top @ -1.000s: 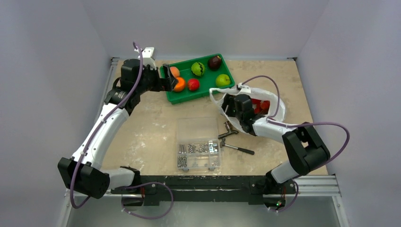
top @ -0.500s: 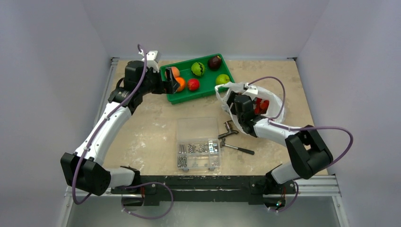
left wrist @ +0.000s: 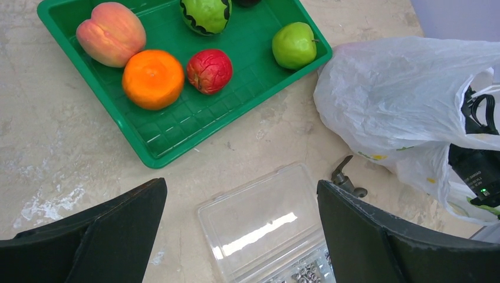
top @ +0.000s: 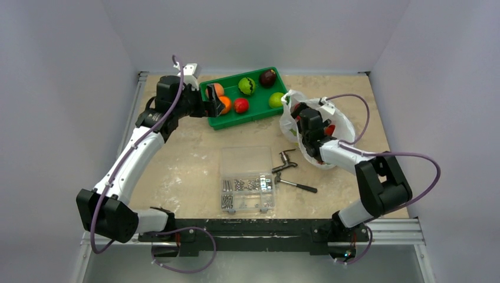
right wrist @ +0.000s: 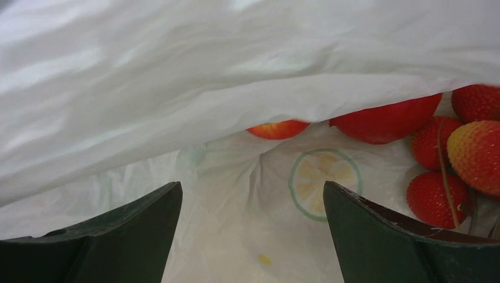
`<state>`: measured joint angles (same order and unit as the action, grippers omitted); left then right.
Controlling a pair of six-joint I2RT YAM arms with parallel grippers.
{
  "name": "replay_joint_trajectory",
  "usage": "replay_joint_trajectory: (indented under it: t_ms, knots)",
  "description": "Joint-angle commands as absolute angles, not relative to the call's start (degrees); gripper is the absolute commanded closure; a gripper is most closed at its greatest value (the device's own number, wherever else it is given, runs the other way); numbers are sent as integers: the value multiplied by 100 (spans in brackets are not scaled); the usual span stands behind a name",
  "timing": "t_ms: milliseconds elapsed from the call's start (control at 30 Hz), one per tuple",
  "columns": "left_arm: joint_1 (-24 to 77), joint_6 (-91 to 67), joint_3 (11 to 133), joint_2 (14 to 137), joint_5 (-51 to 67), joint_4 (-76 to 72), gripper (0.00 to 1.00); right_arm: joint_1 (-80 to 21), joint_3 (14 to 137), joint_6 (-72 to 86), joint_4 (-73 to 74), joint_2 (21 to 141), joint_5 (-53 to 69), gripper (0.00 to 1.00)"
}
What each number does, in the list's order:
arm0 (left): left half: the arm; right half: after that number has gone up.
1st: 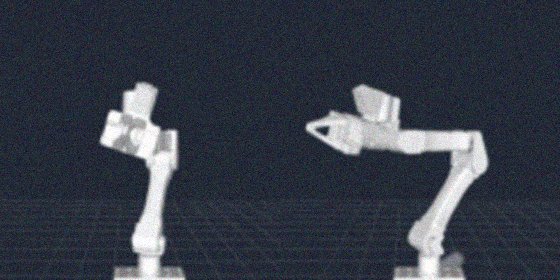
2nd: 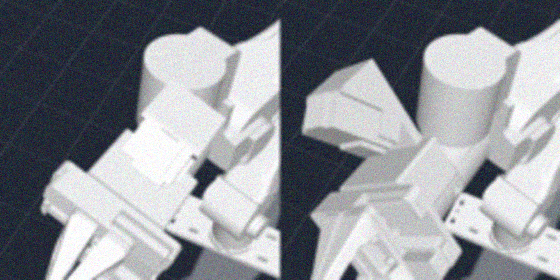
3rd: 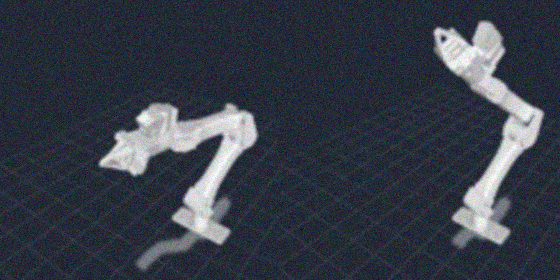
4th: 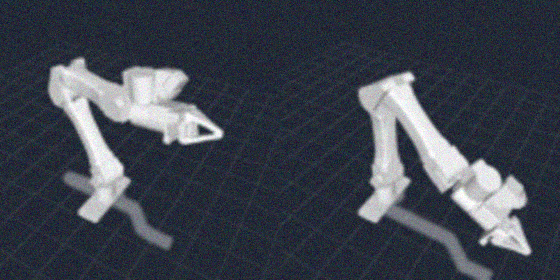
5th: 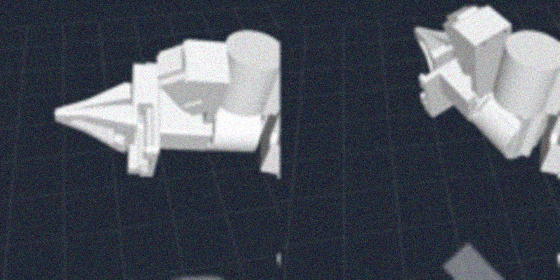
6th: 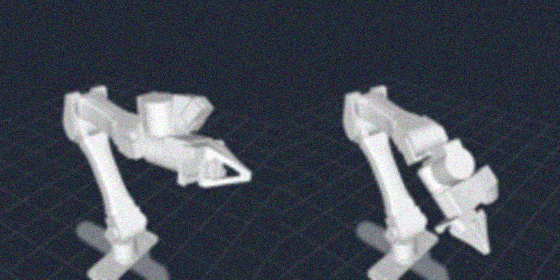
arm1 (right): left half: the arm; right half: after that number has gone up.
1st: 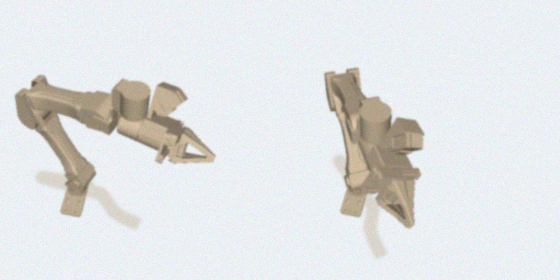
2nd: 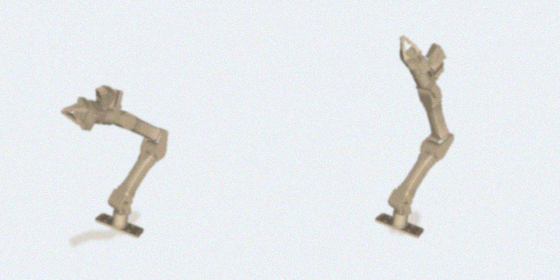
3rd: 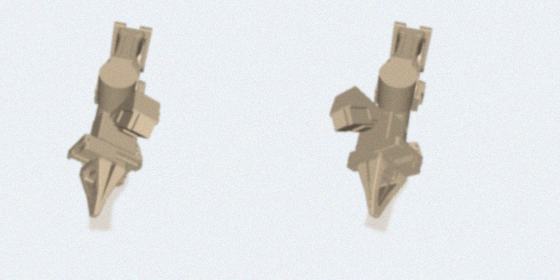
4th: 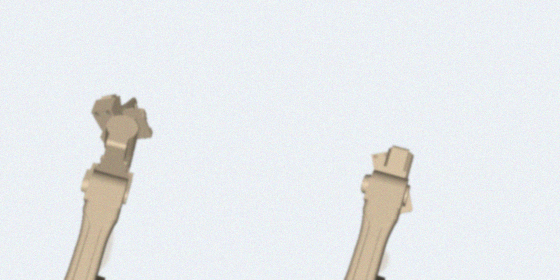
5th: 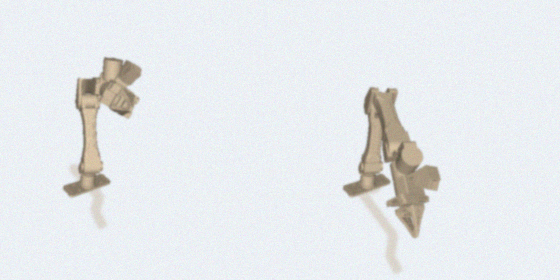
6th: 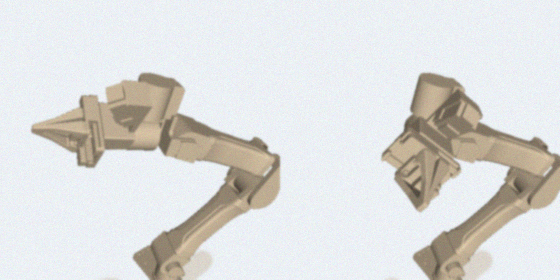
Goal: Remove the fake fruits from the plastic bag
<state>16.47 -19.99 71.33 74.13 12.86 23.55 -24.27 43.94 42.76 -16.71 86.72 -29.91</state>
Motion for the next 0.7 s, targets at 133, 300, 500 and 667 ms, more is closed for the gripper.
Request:
replay_joint_trajectory:
  t_ms: [133,300,500,667]
  knots:
    - [1626,-2015,7154,7566,1388,2153,0,-1868,4810,4665,-2034,9219,-2507,9]
    - [1626,-2002,7194,7635,1384,2188,0,-1831,5158,4310,-2296,9673,-2404,9]
    - [1626,-2026,7198,7624,1426,2180,0,-1734,5481,4258,-2472,10126,-2429,8]
    - [1626,-2057,7199,7614,1490,2171,0,-1723,6307,4191,-2127,10790,-2455,1]
